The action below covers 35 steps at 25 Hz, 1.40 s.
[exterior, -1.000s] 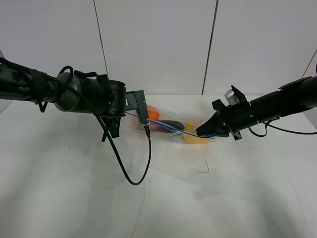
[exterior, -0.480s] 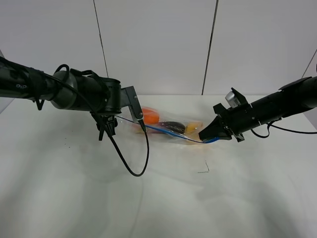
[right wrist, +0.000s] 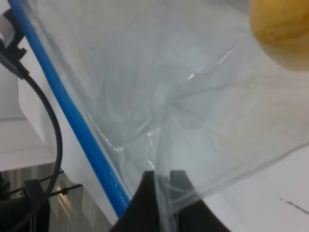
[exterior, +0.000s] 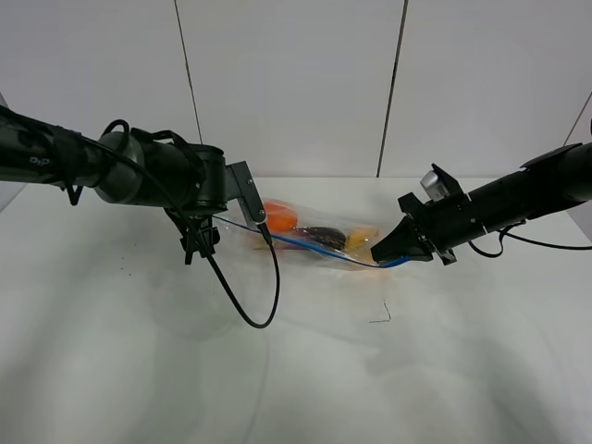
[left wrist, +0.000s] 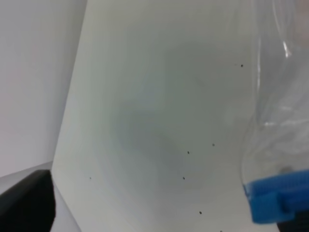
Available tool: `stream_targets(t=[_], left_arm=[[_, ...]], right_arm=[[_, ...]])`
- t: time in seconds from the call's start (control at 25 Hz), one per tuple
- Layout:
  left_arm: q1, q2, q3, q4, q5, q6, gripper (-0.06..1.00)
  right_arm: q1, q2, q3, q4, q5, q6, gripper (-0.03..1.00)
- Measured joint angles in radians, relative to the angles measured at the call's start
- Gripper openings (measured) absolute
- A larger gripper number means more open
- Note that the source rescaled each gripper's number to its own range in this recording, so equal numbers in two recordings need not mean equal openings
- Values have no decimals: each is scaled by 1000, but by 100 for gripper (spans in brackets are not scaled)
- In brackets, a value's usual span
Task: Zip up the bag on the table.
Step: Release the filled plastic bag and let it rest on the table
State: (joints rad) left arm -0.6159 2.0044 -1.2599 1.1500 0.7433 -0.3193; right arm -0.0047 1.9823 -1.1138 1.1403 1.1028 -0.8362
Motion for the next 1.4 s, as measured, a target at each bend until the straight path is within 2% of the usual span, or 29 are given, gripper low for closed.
stream_targets(t=[0.28,0.4,0.48,0.64,0.72,0.84,0.92,1.0,1.12,1.2,1.28,1.4], left_arm=[[0,-62,-1,-100,-34,74,99],[10,-95,-4,-144,-28,63,99],[32,-124,-4,-158,-32,19,99],[128,-205,-4,-214,-47,-107,99],[193,-262,-4,-275,-48,-133,99],[306,-353,-5,-419,-44,-139,99],[391,-414,-5,-550,-33,-90,99],[466,-478,-5,-690,4,8,99],[566,-560,-4,-897,103,207,99],[624,-622,19,-1018,135,280,99],[664,-700,58,-1086,141,337,99],[701,-824,142,-1106,140,385,99]], right_arm=[[0,0,0,1,1,-2,0],[0,0,0,1,2,-4,0],[0,0,0,1,2,-4,0],[0,0,0,4,2,-5,0],[0,0,0,4,1,-6,0],[0,0,0,4,1,-7,0],[0,0,0,4,1,-9,0],[0,0,0,4,1,-12,0],[0,0,0,15,1,-20,0],[0,0,0,21,1,-26,0],[0,0,0,23,1,-30,0],[0,0,0,24,1,-35,0]])
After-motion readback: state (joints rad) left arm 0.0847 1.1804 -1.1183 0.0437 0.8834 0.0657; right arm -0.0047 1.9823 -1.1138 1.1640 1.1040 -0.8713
